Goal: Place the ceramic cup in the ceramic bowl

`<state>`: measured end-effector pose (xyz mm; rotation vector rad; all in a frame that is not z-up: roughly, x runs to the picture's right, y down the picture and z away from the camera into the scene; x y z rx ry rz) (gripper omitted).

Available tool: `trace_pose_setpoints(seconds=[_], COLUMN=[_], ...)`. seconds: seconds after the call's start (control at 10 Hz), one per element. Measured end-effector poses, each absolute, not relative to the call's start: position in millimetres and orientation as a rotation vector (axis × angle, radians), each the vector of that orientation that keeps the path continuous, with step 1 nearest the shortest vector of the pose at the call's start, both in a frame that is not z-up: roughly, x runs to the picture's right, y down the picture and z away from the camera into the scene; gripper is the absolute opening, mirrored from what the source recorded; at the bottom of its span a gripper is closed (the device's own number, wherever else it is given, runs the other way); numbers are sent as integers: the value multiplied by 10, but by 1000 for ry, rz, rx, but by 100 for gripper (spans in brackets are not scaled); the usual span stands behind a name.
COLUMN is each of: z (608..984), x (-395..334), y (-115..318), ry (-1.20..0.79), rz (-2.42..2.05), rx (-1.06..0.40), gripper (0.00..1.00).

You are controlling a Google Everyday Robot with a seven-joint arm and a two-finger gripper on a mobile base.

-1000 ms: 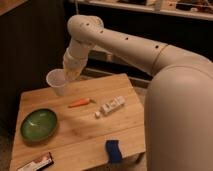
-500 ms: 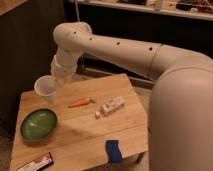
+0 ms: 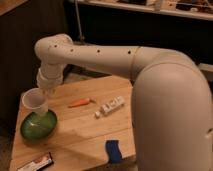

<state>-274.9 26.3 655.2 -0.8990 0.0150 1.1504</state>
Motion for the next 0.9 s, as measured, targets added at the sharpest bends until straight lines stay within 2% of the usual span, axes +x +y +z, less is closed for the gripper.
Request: trace_pose_setpoints(seconds=[0.3,0.6,0.9], z=[6710,6822,7045], x=[-2946,-3248,-3271], y=[396,714,867], ry=[-2,35,49], rz=[1097,1001,993], rx=[-952,-960,-1004], gripper=[0,0,0])
